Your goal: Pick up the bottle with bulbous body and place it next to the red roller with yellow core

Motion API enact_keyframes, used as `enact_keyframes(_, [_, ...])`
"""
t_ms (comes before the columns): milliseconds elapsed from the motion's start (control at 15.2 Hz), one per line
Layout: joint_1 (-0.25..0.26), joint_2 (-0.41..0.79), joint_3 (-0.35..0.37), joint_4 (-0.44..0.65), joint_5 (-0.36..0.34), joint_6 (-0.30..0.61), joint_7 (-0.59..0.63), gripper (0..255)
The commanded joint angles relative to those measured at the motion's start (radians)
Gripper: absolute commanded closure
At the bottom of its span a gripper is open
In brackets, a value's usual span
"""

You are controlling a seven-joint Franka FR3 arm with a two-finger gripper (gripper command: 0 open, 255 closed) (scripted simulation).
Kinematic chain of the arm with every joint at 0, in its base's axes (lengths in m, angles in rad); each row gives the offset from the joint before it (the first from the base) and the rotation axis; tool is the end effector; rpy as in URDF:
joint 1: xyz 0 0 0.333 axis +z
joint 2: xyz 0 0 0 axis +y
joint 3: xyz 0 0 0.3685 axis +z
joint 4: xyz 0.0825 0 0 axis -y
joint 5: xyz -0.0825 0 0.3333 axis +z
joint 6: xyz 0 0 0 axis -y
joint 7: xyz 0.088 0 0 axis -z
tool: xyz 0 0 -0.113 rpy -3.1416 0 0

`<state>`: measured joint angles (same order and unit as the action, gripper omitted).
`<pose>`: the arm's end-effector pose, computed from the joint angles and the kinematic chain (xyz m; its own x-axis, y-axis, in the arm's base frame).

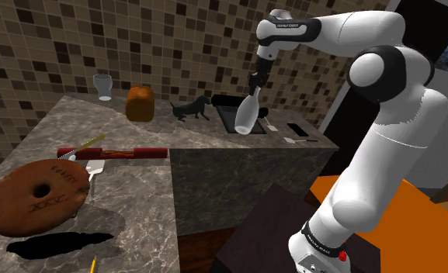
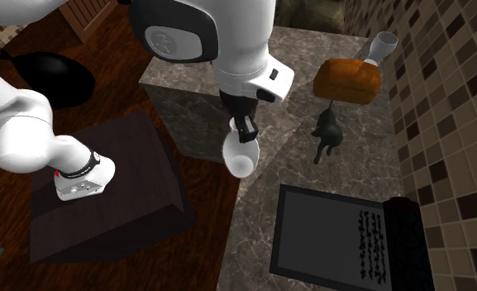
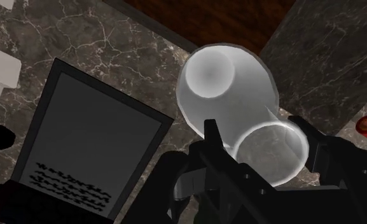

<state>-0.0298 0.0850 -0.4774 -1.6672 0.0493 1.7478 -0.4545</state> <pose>0.4809 -0.2487 0.6057 0.9982 -0.0597 0.0089 -0.0596 -0.9982 -0.0063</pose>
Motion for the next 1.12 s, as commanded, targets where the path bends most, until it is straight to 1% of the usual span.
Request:
enact_keyframes(0, [0.031, -0.030, 0.023, -0.038, -0.016, 0.014, 0.057, 255])
enact_keyframes(528, [0.134, -0.101, 0.119, -0.117, -0.047, 0.030, 0.262, 255])
enact_keyframes(1056, [0.226, -0.102, 0.216, -0.120, -0.048, 0.032, 0.451, 255])
